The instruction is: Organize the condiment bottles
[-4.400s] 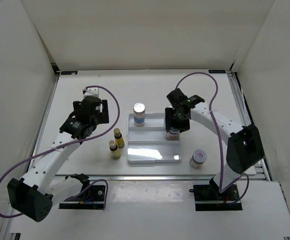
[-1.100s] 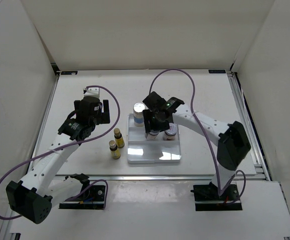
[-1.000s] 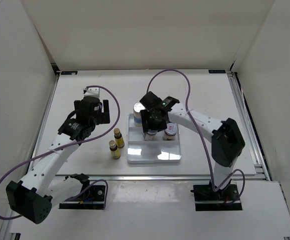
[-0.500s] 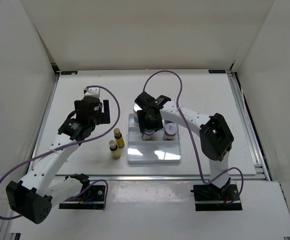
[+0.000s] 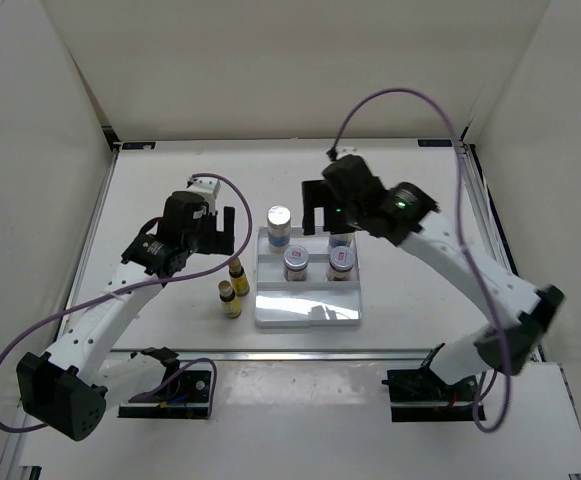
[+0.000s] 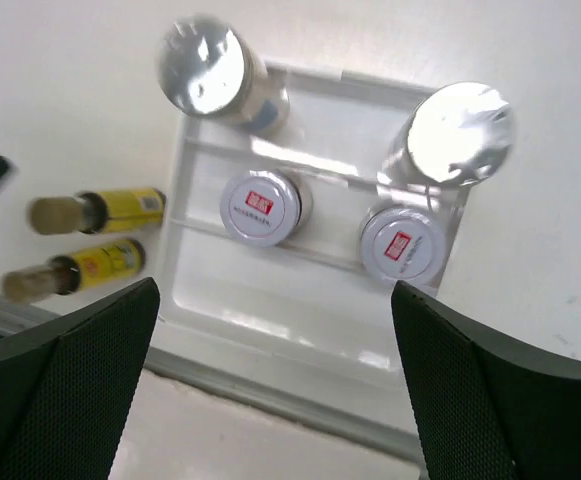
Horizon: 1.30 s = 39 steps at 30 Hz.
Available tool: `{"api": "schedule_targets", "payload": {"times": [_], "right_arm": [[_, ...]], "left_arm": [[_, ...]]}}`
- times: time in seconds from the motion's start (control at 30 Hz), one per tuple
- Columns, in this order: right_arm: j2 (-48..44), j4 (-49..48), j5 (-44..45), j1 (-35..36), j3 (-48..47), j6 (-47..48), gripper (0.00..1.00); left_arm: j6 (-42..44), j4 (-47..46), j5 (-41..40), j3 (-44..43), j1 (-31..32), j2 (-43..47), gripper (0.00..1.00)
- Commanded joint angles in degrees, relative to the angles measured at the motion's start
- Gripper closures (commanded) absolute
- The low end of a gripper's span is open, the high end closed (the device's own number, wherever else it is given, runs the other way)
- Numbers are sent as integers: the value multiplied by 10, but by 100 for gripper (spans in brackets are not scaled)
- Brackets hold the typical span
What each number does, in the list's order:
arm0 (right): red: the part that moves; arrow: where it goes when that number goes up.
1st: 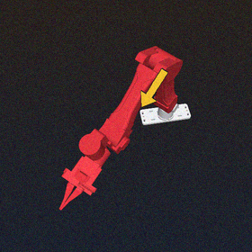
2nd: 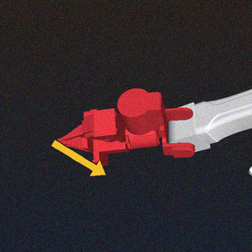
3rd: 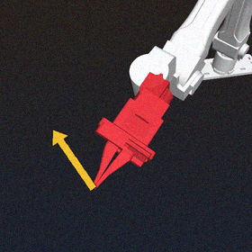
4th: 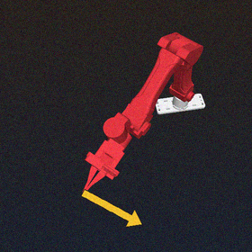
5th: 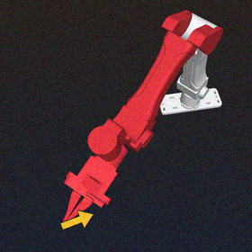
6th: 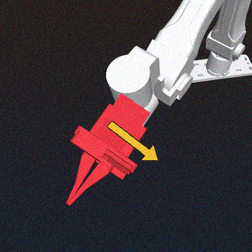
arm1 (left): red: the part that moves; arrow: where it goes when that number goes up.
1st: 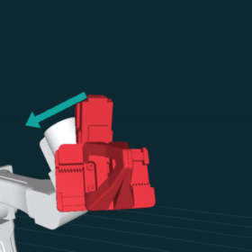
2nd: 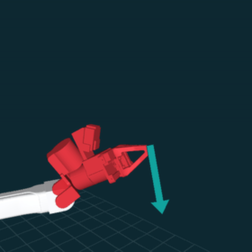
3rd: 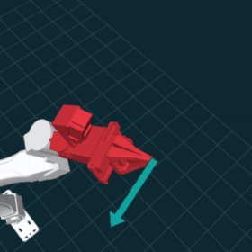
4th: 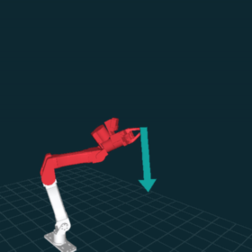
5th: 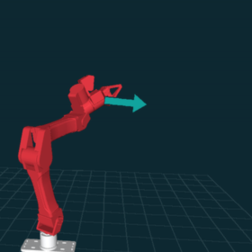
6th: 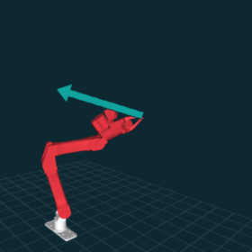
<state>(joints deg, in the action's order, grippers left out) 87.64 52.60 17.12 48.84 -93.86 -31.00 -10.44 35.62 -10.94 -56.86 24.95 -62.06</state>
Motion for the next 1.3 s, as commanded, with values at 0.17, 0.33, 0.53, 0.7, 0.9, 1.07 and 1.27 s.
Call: {"api": "schedule_targets", "payload": {"times": [0.17, 0.33, 0.53, 0.7, 0.9, 1.07, 1.27], "right_arm": [[-171, 40, 92, -25, 111, 19, 0], [-206, 47, 85, -41, 158, 2, 0], [-193, 47, 85, -46, 153, 2, 0], [-179, 47, 85, -46, 128, 2, 0], [-179, 47, 85, -46, 134, 2, 0], [-191, 52, 85, -46, 146, 2, 0], [-202, 52, 85, -52, 151, 7, 0]], "left_arm": [[28, -7, 102, -6, 23, 5, 0], [33, -7, 144, -6, 28, -10, 9], [22, -7, 151, -6, 28, -38, 17], [2, 26, 144, -18, 28, -59, 17], [-9, 41, 144, -18, 34, -66, 17], [-9, 46, 138, -11, 34, -60, 20], [-14, 46, 133, -11, 34, -71, 32]]}}
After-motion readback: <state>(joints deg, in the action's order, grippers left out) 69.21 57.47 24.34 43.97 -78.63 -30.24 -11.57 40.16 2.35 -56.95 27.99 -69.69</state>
